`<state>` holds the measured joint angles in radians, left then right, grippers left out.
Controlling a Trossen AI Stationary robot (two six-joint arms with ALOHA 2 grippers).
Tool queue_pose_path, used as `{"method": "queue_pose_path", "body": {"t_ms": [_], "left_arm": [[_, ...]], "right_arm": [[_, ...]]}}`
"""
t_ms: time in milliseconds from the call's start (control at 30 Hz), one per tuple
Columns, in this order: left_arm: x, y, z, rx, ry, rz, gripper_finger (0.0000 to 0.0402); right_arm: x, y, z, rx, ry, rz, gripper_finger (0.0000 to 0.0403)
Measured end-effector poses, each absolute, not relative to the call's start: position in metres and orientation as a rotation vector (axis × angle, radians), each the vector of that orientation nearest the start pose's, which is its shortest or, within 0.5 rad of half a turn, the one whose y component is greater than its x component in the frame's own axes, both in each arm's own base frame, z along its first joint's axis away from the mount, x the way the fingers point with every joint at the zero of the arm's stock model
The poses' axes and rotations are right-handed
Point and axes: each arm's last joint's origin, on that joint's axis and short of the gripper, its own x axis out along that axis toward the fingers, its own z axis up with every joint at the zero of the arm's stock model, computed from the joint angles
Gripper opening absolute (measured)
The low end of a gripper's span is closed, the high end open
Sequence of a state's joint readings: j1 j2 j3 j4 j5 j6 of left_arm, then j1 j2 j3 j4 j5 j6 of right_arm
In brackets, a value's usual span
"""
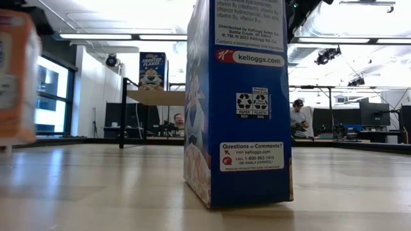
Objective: Stack cereal on shelf
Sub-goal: Put the orange cereal box on the shelf
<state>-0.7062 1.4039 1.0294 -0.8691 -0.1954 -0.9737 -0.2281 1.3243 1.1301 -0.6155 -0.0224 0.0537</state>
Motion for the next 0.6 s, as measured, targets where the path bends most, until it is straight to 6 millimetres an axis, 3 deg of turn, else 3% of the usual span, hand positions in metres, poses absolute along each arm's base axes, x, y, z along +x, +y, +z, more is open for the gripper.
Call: {"method": "queue_pose_path", "body": {"t_ms": [400, 600], "left_arm": [[0.222, -0.125, 0.244, -0.161, 1.147, 0.142, 0.0163], [0.233, -0.110, 0.245, -0.110, 1.111, 0.138, 0.0163]], "right_arm": [[0.267, -0.061, 0.301, 0.178, 0.797, -0.226, 0.0212], [0.267, -0.061, 0.301, 0.180, 0.797, -0.218, 0.0239]]}}
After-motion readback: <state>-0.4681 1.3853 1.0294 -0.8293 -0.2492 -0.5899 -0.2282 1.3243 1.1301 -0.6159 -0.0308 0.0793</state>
